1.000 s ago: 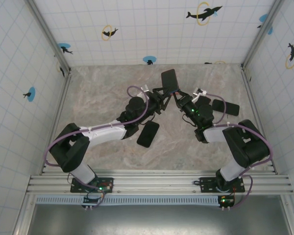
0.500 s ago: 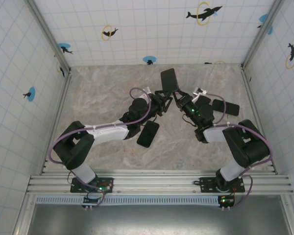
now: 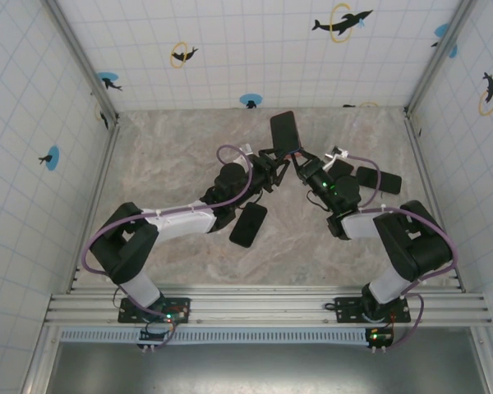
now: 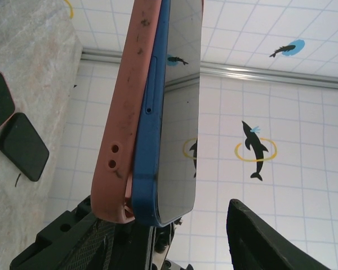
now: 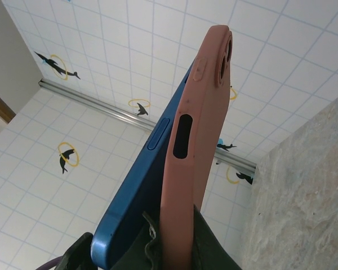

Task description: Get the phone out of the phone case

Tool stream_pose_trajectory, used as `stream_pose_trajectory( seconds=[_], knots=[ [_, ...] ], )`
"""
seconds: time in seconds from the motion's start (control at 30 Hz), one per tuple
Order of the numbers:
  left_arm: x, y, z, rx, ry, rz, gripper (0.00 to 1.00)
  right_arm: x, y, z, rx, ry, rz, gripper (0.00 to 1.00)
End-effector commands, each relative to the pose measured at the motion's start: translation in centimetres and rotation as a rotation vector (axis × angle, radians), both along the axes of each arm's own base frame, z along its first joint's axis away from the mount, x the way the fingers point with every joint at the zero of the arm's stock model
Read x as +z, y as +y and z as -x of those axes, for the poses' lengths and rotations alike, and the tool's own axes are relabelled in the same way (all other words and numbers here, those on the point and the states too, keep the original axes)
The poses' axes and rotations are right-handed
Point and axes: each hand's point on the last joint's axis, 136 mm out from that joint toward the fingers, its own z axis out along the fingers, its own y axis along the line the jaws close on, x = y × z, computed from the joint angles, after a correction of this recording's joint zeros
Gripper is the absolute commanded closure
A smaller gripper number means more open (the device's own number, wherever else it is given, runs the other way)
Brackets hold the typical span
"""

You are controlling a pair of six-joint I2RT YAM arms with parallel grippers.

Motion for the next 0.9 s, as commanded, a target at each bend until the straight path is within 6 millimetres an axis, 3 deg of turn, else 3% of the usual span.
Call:
stream_pose_trajectory(
  seconds=[0.0, 0.17, 0.4, 0.77, 0.87],
  knots=[
    [1.3, -0.2, 0.9, -0.034, -0.009, 0.05, 0.45, 3.1, -0.7, 0.4, -0.017, -0.122, -0.052, 0.93],
    [1.5, -0.2, 1.3, -0.044, -0.011, 0.048, 0.46, 3.1, -0.9, 0.3, -0.019, -0.116, -0.064, 0.93],
    [2.8, -0.5, 1.0, -0.047, -0.038, 0.071, 0.56, 2.8, -0.7, 0.5, -0.007, -0.111, -0.063, 0.93],
    [2.6, 0.4, -0.2, -0.005, -0.043, 0.076, 0.57, 3.3, -0.4, 1.0, 0.016, -0.126, -0.072, 0.93],
    [1.6, 0.7, -0.5, 0.004, -0.023, 0.065, 0.57, 3.4, -0.3, 1.1, 0.022, -0.132, -0.08, 0.93]
  ],
)
